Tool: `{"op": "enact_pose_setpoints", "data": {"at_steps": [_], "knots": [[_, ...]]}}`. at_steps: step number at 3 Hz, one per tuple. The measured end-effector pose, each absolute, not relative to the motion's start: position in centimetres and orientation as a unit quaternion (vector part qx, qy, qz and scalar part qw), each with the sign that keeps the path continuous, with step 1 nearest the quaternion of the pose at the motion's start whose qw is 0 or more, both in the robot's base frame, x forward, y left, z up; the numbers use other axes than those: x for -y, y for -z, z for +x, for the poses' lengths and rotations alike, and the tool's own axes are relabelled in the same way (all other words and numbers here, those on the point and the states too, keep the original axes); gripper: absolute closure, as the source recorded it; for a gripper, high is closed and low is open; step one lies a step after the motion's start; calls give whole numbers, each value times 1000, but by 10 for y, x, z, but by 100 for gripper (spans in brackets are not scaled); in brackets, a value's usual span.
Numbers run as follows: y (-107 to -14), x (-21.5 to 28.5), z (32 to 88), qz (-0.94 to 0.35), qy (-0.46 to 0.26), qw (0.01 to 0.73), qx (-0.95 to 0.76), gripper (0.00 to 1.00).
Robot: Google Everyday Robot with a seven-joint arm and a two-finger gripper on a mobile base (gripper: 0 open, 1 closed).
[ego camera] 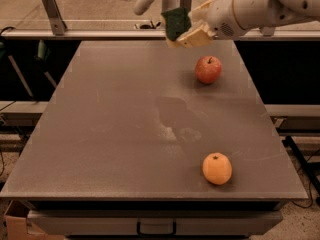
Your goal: Move sponge near apple
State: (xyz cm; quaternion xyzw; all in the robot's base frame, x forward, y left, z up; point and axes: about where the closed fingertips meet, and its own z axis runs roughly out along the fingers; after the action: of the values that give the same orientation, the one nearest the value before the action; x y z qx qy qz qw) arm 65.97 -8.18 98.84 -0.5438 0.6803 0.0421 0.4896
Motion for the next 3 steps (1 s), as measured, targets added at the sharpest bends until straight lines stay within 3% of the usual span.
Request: {"op": "enact_pose_setpoints", "data": {"at_steps": [3], "knots": [[-993,247,713,-516,66,490,-699,100]]}}
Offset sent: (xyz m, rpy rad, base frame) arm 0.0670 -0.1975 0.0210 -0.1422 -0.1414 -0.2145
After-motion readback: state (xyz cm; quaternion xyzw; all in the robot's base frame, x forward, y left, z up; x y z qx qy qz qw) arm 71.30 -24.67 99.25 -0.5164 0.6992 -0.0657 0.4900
